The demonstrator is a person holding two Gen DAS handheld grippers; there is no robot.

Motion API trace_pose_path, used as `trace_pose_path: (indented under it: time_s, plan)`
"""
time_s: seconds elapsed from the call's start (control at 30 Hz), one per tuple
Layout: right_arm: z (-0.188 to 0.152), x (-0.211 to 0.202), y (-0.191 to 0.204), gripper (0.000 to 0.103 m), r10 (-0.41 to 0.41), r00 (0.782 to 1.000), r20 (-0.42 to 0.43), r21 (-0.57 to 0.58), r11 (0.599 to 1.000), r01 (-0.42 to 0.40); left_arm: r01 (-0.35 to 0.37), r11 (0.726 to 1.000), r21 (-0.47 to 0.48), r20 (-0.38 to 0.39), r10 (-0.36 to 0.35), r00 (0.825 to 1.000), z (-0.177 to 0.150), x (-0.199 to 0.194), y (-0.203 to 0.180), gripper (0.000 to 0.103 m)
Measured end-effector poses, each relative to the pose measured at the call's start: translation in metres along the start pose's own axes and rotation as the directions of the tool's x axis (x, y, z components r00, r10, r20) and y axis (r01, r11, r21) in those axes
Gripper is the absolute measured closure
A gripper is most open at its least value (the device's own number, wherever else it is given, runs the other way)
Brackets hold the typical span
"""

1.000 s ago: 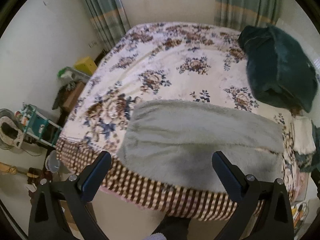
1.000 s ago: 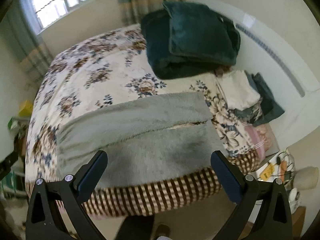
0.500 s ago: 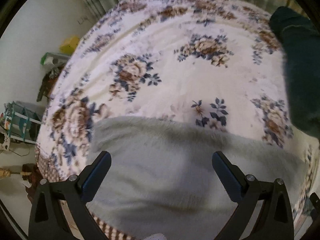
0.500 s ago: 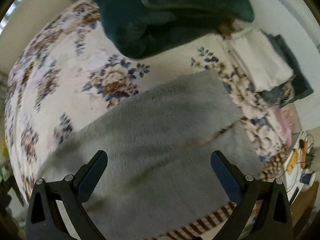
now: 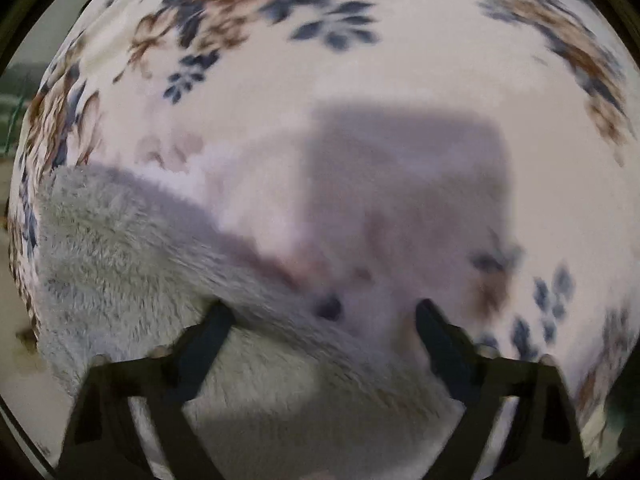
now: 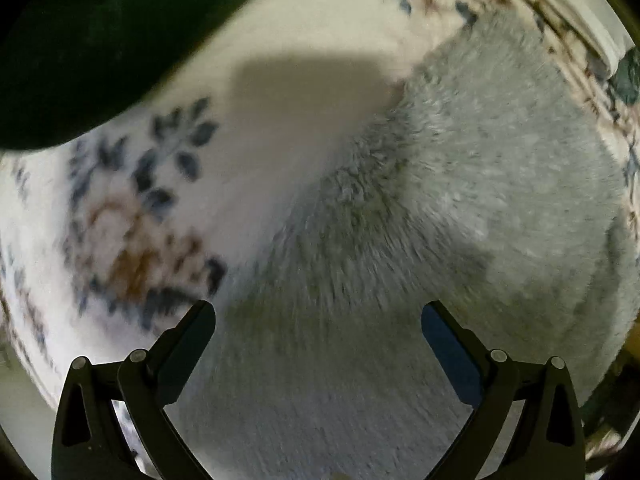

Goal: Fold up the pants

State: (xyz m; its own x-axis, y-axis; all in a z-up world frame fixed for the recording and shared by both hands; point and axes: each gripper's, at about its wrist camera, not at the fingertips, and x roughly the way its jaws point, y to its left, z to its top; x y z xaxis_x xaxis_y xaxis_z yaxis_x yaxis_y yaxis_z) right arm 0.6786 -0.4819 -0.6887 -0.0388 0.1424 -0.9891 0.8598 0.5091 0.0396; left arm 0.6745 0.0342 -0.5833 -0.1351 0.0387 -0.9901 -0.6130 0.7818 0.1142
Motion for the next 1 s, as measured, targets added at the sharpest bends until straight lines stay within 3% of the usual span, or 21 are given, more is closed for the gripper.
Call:
trace_pose_path:
  time_s: [0.07,0.1,0.13,0.17,0.2,0.23,0.27,0.4,0.6,0.67,0.77,0.9,1.0]
  plan:
    - [0.004,0.018,-0.001,0.007,-0.021,1.000,-0.011,0.038,0.999,0.021,-0.005,1.000,-0.024,0.014,0.005,1.000,0.000,0.003,0.007,0.047]
    - [0.004,0.021,-0.003,0.010,-0.016,1.000,-0.006,0.051,0.999,0.016,-0.004,1.000,-0.025,0.027,0.005,1.000,-0.002,0.001,0.009,0.062]
    - [0.002,0.022,-0.003,0.022,-0.015,1.000,0.008,0.054,0.998,0.014,0.000,1.000,-0.017,0.051,0.001,0.999,-0.007,-0.005,0.012,0.080]
    - [0.000,0.020,-0.003,0.040,-0.016,1.000,0.027,0.046,0.999,0.015,-0.007,1.000,-0.001,0.086,0.007,0.996,-0.013,-0.014,0.016,0.089]
    - [-0.003,0.018,-0.004,0.051,-0.015,0.999,0.042,0.036,0.999,0.014,0.009,1.000,0.011,0.116,-0.010,0.993,-0.020,-0.023,0.020,0.095]
    - [-0.007,0.011,-0.004,0.074,-0.012,0.998,0.063,0.020,1.000,0.011,0.032,0.999,0.018,0.133,-0.034,0.991,-0.026,-0.030,0.025,0.097]
    - [-0.013,0.004,-0.005,0.089,0.001,0.997,0.081,0.003,1.000,-0.001,0.056,0.998,0.026,0.156,-0.059,0.986,-0.034,-0.039,0.032,0.098]
    - [-0.039,-0.026,-0.018,0.092,0.069,0.991,0.119,-0.052,0.997,-0.063,0.144,0.988,0.053,0.230,-0.153,0.961,-0.074,-0.086,0.065,0.099]
    - [-0.090,-0.089,-0.061,0.092,0.185,0.971,0.150,-0.151,0.975,-0.163,0.304,0.951,0.048,0.325,-0.303,0.896,-0.166,-0.164,0.155,0.100]
    - [-0.109,-0.113,-0.092,0.093,0.219,0.964,0.151,-0.174,0.966,-0.192,0.336,0.940,0.054,0.345,-0.333,0.877,-0.185,-0.172,0.179,0.100]
    - [-0.123,-0.148,-0.159,0.093,0.253,0.957,0.145,-0.207,0.953,-0.220,0.356,0.932,0.063,0.359,-0.354,0.864,-0.219,-0.175,0.206,0.100]
    - [-0.163,-0.154,-0.230,0.092,0.218,0.969,0.120,-0.252,0.950,-0.183,0.332,0.942,0.039,0.341,-0.325,0.882,-0.276,-0.159,0.251,0.100]
    - [-0.182,-0.133,-0.267,0.092,0.156,0.984,0.092,-0.271,0.954,-0.126,0.282,0.959,-0.001,0.295,-0.269,0.917,-0.303,-0.118,0.274,0.100]
